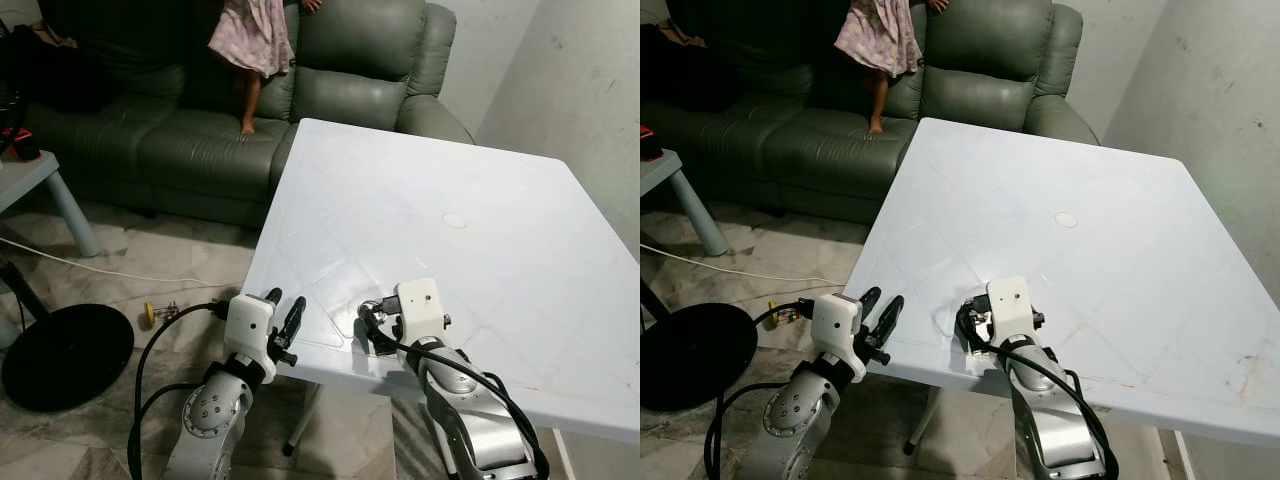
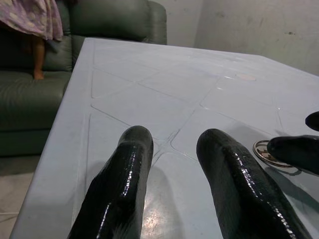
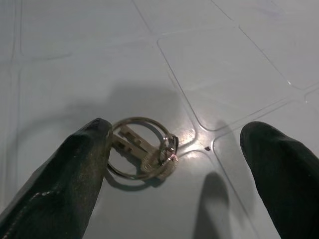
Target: Hang keys on a hook
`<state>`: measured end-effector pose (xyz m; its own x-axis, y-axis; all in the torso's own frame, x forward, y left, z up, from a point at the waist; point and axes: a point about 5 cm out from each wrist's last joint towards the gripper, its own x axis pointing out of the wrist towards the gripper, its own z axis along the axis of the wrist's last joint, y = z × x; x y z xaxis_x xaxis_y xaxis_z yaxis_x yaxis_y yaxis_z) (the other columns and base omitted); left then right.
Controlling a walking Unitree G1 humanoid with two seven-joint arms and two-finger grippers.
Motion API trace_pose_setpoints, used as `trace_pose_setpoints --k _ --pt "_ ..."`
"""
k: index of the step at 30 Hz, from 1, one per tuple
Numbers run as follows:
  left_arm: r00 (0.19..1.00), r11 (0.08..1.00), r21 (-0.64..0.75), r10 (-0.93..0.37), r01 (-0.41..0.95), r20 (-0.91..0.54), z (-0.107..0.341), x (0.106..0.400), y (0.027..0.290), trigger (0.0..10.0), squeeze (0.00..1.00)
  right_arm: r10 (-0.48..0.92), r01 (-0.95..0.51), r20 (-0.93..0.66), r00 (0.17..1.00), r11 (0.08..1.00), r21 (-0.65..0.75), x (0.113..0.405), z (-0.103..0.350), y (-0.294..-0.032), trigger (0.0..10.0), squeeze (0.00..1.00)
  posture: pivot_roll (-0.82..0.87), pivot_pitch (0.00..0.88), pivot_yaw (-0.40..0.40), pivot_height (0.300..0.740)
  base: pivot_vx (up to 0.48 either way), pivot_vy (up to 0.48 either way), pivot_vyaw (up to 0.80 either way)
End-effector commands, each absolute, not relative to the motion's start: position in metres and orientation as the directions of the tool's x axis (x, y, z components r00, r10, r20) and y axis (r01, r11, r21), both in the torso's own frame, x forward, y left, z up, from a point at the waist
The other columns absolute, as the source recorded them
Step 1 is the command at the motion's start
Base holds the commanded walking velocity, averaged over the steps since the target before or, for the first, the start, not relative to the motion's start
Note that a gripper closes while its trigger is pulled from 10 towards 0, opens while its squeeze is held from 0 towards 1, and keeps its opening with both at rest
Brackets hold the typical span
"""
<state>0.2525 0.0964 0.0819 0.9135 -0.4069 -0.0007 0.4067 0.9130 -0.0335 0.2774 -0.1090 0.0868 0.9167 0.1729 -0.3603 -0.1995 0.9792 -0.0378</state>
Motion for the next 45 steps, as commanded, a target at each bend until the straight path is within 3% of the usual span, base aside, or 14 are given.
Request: trace_pose_setpoints --k 1,5,6,9,11,12,16,17,22,25,26,45 --pt "0.910 0.910 -0.030 -0.414 0.414 0.010 0.0852 0.2515 0.0923 10.0 0.00 0.146 -0.159 -0.370 0.917 0.987 -0.005 0.2804 0.0903 -0.1135 4.4 0.00 0.13 0.000 -0.127 0.740 0.000 0.000 0.00" --pt "0.910 0.910 -0.030 -0.414 0.414 0.011 0.0856 0.2517 0.0918 10.0 0.00 0.163 -0.156 -0.376 0.912 0.987 0.047 0.2825 0.0940 -0.1084 3.8 0.00 0.13 0.000 -0.128 0.740 0.000 0.000 0.00" --pt "0.911 0.910 -0.030 -0.413 0.413 0.012 0.0856 0.2516 0.0919 10.0 0.00 0.161 -0.156 -0.375 0.913 0.987 0.044 0.2826 0.0942 -0.1081 2.7 0.00 0.13 0.000 -0.129 0.740 0.000 0.000 0.00" --pt "0.912 0.912 -0.029 -0.409 0.409 0.012 0.0858 0.2517 0.0921 10.0 0.00 0.167 -0.157 -0.383 0.908 0.986 0.059 0.2823 0.0935 -0.1063 1.8 0.00 0.13 0.000 -0.132 0.740 0.000 0.000 0.00" --pt "0.913 0.913 -0.029 -0.408 0.408 0.012 0.0858 0.2517 0.0922 10.0 0.00 0.165 -0.157 -0.384 0.908 0.986 0.054 0.2823 0.0933 -0.1059 1.8 0.00 0.13 0.000 -0.132 0.740 0.000 0.000 0.00" --pt "0.914 0.913 -0.028 -0.406 0.406 0.011 0.0855 0.2517 0.0923 10.0 0.00 0.164 -0.155 -0.390 0.906 0.986 0.056 0.2822 0.0928 -0.1058 0.9 0.00 0.14 0.000 -0.132 0.740 0.000 0.000 0.00" --pt "0.915 0.914 -0.029 -0.404 0.404 0.013 0.0859 0.2519 0.0924 10.0 0.00 0.163 -0.154 -0.395 0.904 0.987 0.054 0.2823 0.0930 -0.1055 0.7 0.00 0.14 0.000 -0.132 0.740 0.000 0.000 0.00" --pt "0.915 0.915 -0.028 -0.402 0.403 0.013 0.0860 0.2520 0.0924 10.0 0.00 0.166 -0.154 -0.389 0.906 0.986 0.061 0.2822 0.0936 -0.1051 0.0 0.00 0.14 0.000 -0.132 0.740 0.000 0.000 0.00" --pt "0.916 0.916 -0.026 -0.401 0.401 0.014 0.0866 0.2527 0.0926 10.0 0.00 0.162 -0.155 -0.391 0.906 0.987 0.051 0.2826 0.0937 -0.1050 0.0 0.00 0.14 0.000 -0.131 0.740 0.000 0.000 0.00" --pt "0.916 0.916 -0.024 -0.401 0.401 0.014 0.0866 0.2530 0.0928 10.0 0.00 0.164 -0.153 -0.396 0.903 0.986 0.059 0.2825 0.0933 -0.1049 1.1 0.00 0.14 0.000 -0.131 0.740 0.000 0.000 0.00" --pt "0.916 0.916 -0.024 -0.400 0.400 0.014 0.0867 0.2528 0.0931 10.0 0.00 0.163 -0.152 -0.398 0.903 0.987 0.059 0.2822 0.0930 -0.1051 0.4 0.00 0.14 0.000 -0.131 0.740 0.000 0.000 0.00" --pt "0.917 0.917 -0.018 -0.399 0.399 0.022 0.0890 0.2540 0.0940 10.0 0.00 0.153 -0.142 -0.442 0.884 0.988 0.058 0.2801 0.0875 -0.1074 0.3 0.00 0.14 0.000 -0.130 0.740 0.000 0.000 0.00"
